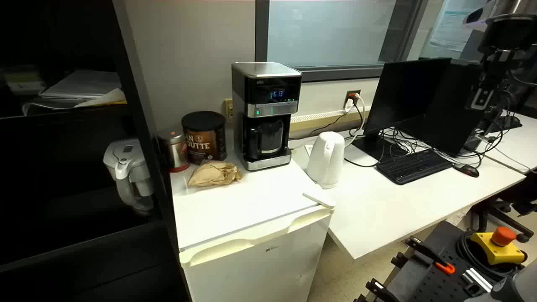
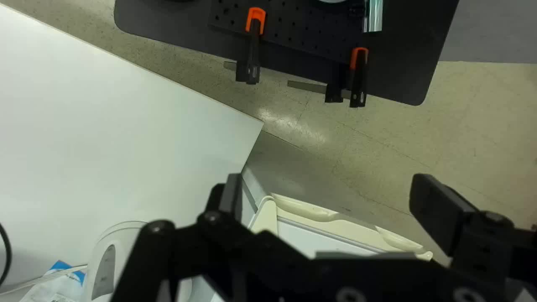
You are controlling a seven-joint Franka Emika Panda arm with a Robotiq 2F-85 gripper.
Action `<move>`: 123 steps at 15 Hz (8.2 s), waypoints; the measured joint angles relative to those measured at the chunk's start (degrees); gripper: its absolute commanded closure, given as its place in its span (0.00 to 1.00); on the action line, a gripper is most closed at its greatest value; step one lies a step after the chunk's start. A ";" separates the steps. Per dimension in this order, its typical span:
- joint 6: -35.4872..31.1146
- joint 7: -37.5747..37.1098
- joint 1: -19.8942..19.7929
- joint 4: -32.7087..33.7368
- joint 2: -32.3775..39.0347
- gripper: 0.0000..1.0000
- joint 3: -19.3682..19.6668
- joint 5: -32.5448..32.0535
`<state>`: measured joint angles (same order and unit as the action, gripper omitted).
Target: Press a button on the coffeemaker
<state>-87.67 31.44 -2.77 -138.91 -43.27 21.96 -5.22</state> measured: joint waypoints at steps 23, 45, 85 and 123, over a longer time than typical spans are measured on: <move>-13.14 1.58 3.14 1.90 10.80 0.00 -4.19 0.00; -53.14 4.84 3.89 8.97 38.26 1.00 -18.48 -16.57; -83.17 4.03 3.17 13.59 51.89 1.00 -20.16 -32.50; -82.07 -28.10 5.98 2.32 39.17 1.00 -20.11 -85.84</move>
